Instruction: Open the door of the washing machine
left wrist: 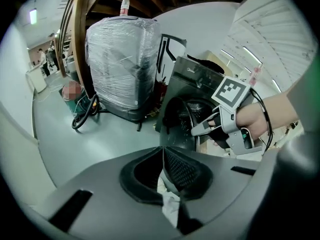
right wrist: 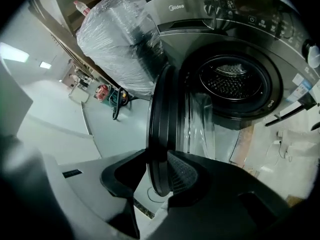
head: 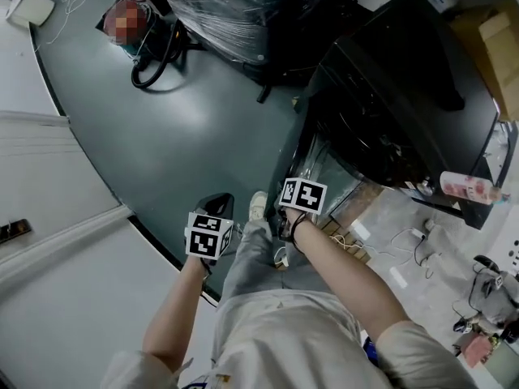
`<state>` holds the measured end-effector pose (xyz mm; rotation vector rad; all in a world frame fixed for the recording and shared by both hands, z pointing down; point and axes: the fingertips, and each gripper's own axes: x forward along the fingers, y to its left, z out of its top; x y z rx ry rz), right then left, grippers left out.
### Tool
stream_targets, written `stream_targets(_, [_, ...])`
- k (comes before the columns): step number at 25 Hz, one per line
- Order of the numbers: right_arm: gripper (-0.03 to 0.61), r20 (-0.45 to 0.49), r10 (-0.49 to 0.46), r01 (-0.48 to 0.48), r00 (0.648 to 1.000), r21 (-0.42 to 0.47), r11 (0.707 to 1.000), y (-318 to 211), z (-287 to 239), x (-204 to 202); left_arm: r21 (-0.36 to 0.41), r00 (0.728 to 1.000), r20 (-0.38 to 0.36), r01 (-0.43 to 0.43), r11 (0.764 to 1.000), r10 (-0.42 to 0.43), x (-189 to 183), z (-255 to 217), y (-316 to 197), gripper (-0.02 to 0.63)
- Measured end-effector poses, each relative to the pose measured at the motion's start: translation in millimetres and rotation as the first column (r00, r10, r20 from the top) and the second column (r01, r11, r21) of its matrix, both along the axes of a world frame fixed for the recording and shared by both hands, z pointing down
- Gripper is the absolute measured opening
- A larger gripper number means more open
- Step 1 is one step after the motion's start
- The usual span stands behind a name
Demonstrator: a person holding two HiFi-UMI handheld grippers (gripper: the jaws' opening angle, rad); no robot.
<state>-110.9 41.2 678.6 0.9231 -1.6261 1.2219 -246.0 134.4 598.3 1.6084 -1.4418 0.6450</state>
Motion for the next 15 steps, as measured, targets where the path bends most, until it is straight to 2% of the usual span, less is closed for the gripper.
stream_targets(6, [0.155,0.038,0.057,-0.055,0.998,-0.052,0.997,1,2,-42,0.006,0.996,0.030,0.086,0.996,-0.086,-46,2,9,0.026])
stream_targets(15, [0.153,0.068,0.151,-0.145,0.986,-0.093,0.985,-3,4,-93,0.018,0.984,0.052,0.170,0.985,-0.170,-85,1,17,0.026])
